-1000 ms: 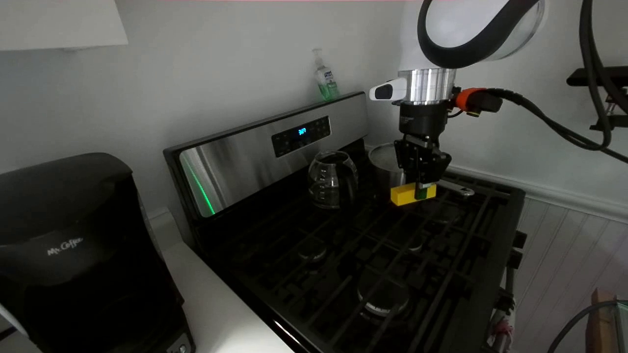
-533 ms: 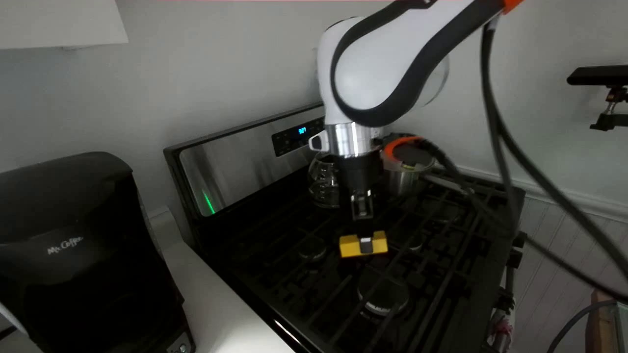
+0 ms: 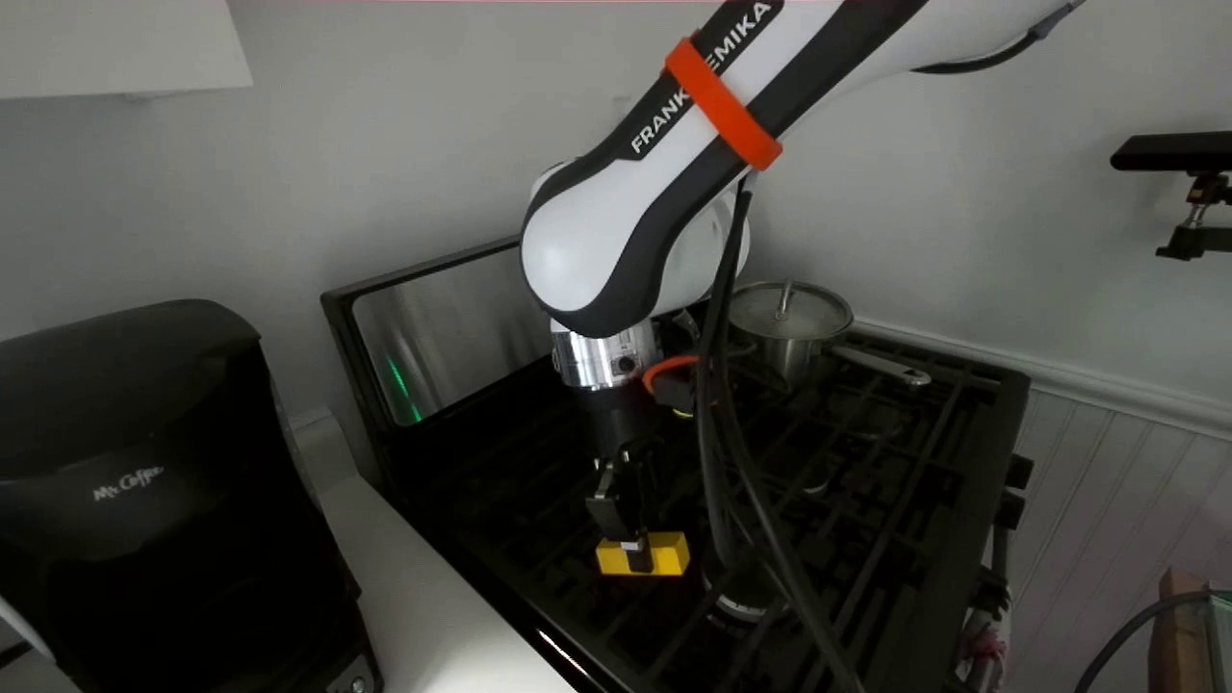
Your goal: Move the yellow block to the left side of the stove
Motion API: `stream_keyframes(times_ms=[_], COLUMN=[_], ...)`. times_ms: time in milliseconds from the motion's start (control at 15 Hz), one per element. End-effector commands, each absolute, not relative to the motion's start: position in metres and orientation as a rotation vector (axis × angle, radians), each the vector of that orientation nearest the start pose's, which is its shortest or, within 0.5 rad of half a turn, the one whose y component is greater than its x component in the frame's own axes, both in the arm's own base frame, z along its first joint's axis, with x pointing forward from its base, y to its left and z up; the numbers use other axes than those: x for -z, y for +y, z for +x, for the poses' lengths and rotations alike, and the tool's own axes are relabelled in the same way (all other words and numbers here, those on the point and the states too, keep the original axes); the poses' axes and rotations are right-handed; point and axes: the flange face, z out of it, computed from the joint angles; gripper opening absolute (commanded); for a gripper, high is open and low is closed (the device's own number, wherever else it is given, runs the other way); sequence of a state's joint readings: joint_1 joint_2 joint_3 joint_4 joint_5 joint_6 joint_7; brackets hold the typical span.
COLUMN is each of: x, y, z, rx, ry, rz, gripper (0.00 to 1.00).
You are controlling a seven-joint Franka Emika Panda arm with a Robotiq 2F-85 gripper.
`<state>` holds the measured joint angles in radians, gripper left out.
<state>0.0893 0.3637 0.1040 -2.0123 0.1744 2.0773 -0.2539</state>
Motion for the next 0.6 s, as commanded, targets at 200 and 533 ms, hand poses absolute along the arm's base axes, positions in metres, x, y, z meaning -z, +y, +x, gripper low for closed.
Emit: stream_keyframes(times_ms=[200, 533], x=[-0.254, -0.243], y=[0.145, 0.163], z=[0.565, 0.560], rx=[-0.021, 0.233], ry=[-0.192, -0.028], rz=[-2.895, -2.920], gripper=[0.08, 0.08])
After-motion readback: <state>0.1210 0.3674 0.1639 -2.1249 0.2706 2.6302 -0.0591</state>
